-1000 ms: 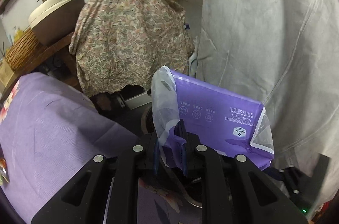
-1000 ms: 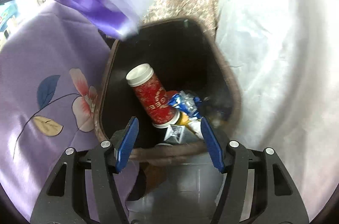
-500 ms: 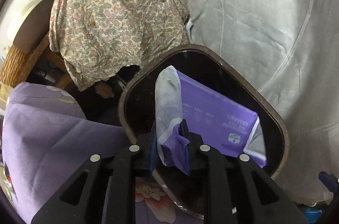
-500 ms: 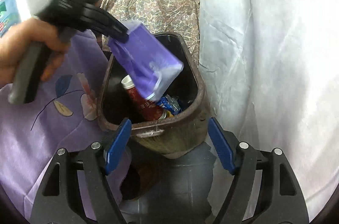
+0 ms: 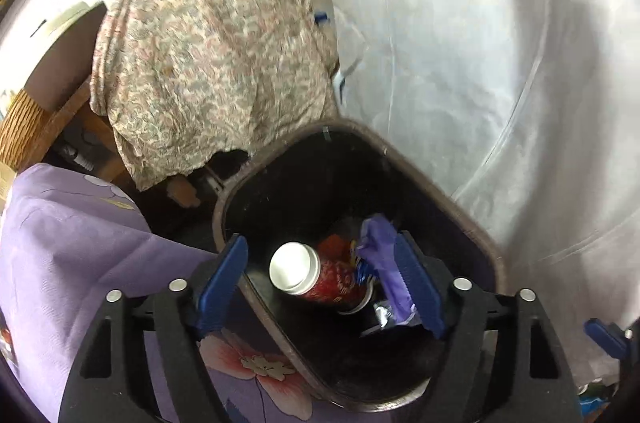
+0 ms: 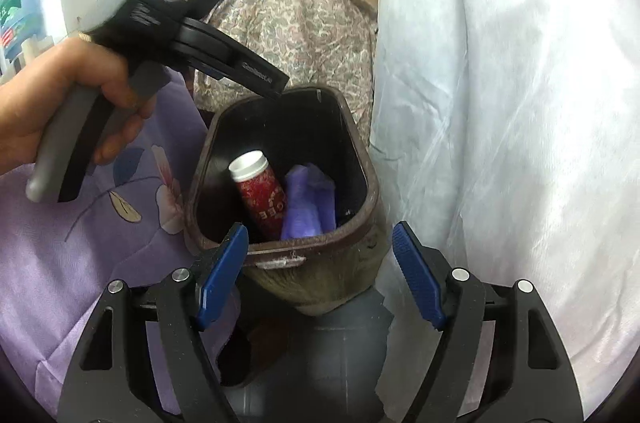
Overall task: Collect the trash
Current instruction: 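Lower the purple tissue bag into the black bin and open the left gripper, then move both tools back over the table toward the yellow snack packet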
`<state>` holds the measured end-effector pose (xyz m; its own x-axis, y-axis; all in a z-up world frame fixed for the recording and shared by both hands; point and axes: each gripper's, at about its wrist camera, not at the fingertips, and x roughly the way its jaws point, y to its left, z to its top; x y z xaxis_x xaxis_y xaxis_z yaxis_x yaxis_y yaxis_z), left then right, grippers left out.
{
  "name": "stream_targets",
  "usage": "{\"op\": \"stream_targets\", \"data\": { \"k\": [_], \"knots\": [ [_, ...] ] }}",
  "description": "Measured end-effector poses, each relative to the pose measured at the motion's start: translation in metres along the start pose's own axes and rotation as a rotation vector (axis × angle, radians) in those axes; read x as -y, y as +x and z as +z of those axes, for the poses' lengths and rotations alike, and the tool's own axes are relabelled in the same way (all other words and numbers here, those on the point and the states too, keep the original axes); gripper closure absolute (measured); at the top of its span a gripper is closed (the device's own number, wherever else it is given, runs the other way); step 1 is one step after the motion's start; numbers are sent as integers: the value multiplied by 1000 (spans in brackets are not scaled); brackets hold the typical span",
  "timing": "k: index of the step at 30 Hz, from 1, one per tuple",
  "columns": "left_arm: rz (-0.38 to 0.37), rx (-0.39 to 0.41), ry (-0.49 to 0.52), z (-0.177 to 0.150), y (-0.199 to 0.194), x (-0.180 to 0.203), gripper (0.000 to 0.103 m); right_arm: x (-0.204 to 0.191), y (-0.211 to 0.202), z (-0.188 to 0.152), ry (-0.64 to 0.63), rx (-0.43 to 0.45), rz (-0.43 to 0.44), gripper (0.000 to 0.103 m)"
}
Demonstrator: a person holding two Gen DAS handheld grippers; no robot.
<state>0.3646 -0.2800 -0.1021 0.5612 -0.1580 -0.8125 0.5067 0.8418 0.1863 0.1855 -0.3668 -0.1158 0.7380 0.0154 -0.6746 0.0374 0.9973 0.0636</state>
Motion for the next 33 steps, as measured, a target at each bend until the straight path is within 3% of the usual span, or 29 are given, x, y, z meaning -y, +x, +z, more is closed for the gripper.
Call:
{"op": "stream_targets", "data": {
  "k": [8,14,21,26,33],
  "knots": [
    [-102,106,-105,-19,-67,-55,19,-5,-9,16,8,40,24,28],
    [-89,170,-178,-60,-119,-118,14,-41,-18,32,-85,39,122,28],
    [83,185,-286,-131,-172,-213,14,-102,-30,64,-167,38,296,28],
    [162,190,-489,-184,-202,-294,14,-150,-36,80,-245,24,380,28],
    [138,191,-770,-242,-216,-383,14,-212,-51,84,-390,42,427,28]
  ]
}}
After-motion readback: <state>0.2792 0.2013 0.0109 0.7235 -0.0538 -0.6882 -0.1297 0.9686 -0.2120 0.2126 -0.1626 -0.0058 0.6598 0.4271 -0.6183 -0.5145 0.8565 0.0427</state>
